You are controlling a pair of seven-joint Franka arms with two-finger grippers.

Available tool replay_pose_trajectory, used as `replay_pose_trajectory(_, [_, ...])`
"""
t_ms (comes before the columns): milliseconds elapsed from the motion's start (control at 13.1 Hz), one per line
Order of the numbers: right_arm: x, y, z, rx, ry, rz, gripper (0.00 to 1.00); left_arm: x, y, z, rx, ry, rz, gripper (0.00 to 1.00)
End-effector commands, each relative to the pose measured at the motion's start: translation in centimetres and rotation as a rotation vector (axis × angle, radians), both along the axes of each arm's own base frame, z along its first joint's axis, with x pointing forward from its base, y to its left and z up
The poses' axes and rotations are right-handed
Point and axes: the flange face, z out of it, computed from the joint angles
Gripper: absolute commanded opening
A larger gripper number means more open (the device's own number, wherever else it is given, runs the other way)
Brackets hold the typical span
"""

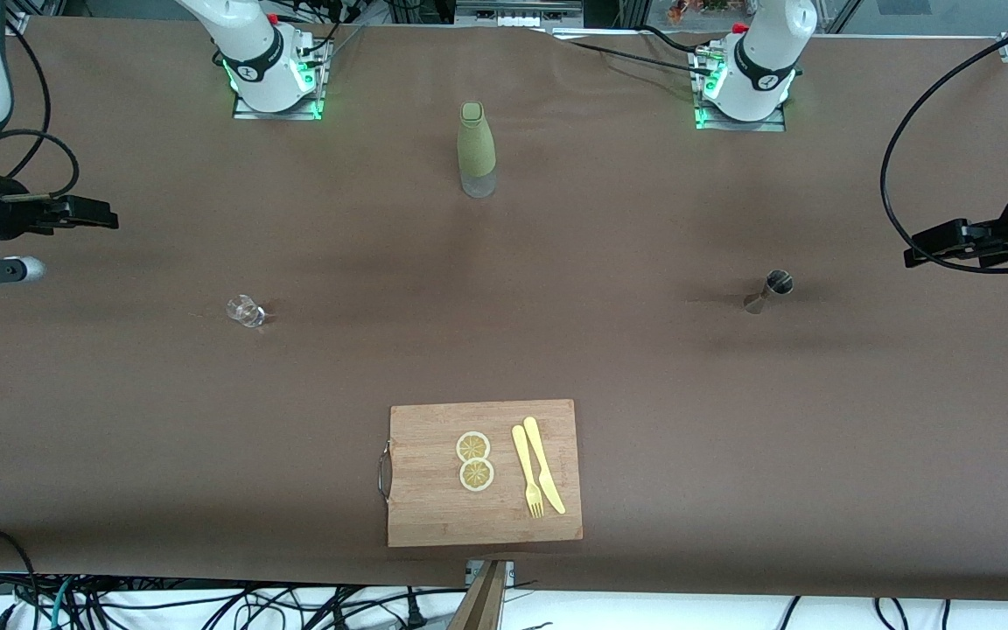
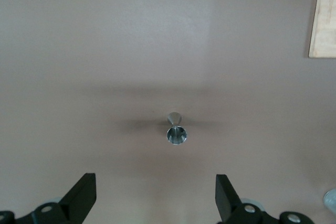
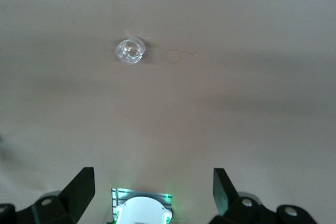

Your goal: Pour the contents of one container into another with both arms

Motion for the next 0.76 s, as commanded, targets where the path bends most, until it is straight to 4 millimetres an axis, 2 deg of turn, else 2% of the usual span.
replay_pose_trajectory(0, [-1.2, 0.7, 2.2, -0.06, -0.062, -0.073, 1.0, 0.4, -2.3, 0.7, -0.001, -0.015, 0.059, 1.0])
replay_pose_trajectory(153, [-2.4, 0.7, 3.7, -0.061, -0.113, -0.135, 1.0, 0.5, -2.6, 0.9, -0.002, -0.024, 0.06, 1.0])
replay_pose_trajectory(305, [-1.6, 0.7, 4.6, -0.048, -0.229, -0.13, 1.0, 0.4, -2.8, 1.0, -0.003, -0.024, 0.056, 1.0])
replay_pose_trajectory(458, [-2.3, -0.2, 6.1, -0.031, -0.253, -0.142, 1.0, 0.4, -2.9, 1.0, -0.003, -0.023, 0.053, 1.0])
replay_pose_trajectory(686, [-2.9, -0.8, 5.9, -0.023, -0.216, -0.108, 1.0, 0.4, -3.3, 0.9, -0.003, -0.02, 0.047, 1.0])
